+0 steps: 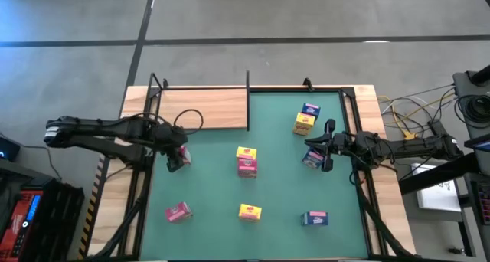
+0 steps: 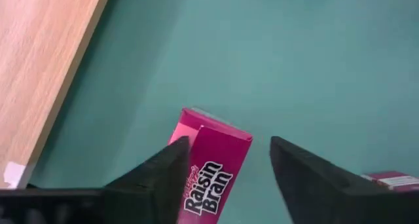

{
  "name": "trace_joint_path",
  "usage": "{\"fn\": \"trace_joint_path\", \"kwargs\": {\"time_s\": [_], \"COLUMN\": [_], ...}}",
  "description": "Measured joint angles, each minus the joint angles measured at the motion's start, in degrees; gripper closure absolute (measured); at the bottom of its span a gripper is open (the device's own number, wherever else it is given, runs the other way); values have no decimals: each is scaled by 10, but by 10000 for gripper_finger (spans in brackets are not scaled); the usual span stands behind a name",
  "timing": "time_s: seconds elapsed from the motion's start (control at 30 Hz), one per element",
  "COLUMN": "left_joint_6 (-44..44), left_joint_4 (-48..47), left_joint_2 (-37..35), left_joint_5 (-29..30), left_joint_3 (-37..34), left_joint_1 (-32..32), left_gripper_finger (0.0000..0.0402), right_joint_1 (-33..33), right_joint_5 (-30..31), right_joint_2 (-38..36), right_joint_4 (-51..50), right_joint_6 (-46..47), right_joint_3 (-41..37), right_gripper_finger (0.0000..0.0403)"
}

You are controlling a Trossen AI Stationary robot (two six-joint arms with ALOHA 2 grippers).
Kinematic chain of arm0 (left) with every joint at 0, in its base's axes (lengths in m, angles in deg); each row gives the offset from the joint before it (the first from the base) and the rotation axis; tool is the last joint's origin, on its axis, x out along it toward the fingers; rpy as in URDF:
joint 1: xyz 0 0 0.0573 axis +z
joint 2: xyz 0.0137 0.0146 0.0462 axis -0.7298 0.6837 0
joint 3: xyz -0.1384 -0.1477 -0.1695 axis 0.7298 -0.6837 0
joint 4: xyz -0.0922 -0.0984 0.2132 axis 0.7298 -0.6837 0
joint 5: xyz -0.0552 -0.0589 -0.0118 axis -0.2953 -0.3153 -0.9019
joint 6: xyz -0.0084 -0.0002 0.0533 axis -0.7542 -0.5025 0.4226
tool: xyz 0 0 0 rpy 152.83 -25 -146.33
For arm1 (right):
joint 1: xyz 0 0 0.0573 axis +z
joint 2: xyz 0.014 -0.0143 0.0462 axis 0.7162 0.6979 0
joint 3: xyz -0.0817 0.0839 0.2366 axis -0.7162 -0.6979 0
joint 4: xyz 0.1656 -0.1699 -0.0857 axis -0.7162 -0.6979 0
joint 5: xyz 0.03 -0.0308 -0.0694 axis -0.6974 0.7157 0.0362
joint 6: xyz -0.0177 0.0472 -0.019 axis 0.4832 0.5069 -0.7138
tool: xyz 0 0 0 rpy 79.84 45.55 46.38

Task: Stack cereal on shelf
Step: Put the top pink cereal box on the shelf

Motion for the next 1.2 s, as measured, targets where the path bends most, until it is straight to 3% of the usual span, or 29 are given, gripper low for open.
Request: {"fn": "trace_joint_path", "kwargs": {"time_s": [0.2,0.33,0.73,0.93,1.2], "left_joint_6": [33,46,44,61,66], "left_joint_4": [-11,-18,-39,-75,-80], "left_joint_2": [36,57,57,57,57], "left_joint_5": [0,8,-23,28,37], "left_joint_3": [13,17,50,70,29], "left_joint_1": [0,0,-6,-5,-5], "left_gripper_finger": [99,73,70,70,70], "right_joint_1": [0,0,0,0,0], "right_joint_5": [0,0,0,0,0], "right_joint_2": [0,0,0,0,0], "right_joint_4": [0,0,0,0,0], "right_joint_6": [0,0,0,0,0], "right_joint_3": [0,0,0,0,0], "right_gripper_finger": [380,380,380,380,380]}}
